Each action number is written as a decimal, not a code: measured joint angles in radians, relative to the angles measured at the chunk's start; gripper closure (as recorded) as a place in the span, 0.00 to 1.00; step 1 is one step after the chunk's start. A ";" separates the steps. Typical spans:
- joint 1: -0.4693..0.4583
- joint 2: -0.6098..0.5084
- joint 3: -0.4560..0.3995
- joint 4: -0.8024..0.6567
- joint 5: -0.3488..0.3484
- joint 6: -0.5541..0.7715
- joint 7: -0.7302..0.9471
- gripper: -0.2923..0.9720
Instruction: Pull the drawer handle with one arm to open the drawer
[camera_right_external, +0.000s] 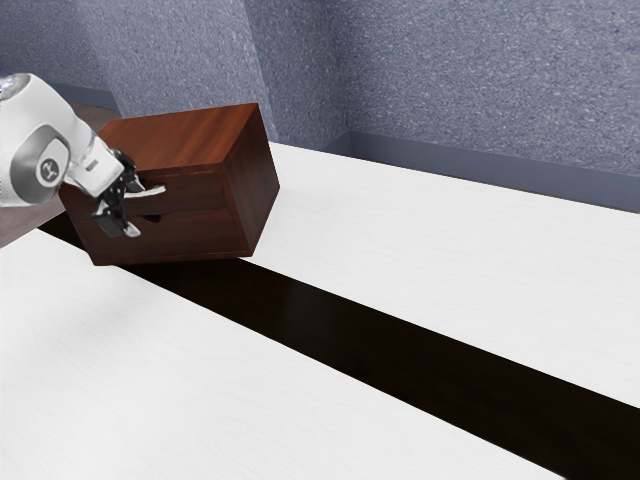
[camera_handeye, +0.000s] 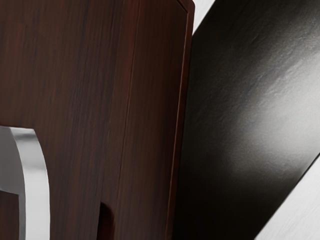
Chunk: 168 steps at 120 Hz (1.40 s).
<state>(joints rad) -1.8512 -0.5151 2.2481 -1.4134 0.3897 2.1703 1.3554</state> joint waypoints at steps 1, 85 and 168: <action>-0.002 -0.001 0.001 0.001 0.000 0.000 0.000 0.23; 0.050 0.108 0.002 -0.093 -0.011 -0.034 0.009 0.26; 0.594 0.238 -0.511 -0.348 -0.054 -0.030 0.007 0.25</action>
<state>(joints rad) -1.2577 -0.2769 1.7369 -1.7613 0.3353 2.1403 1.3627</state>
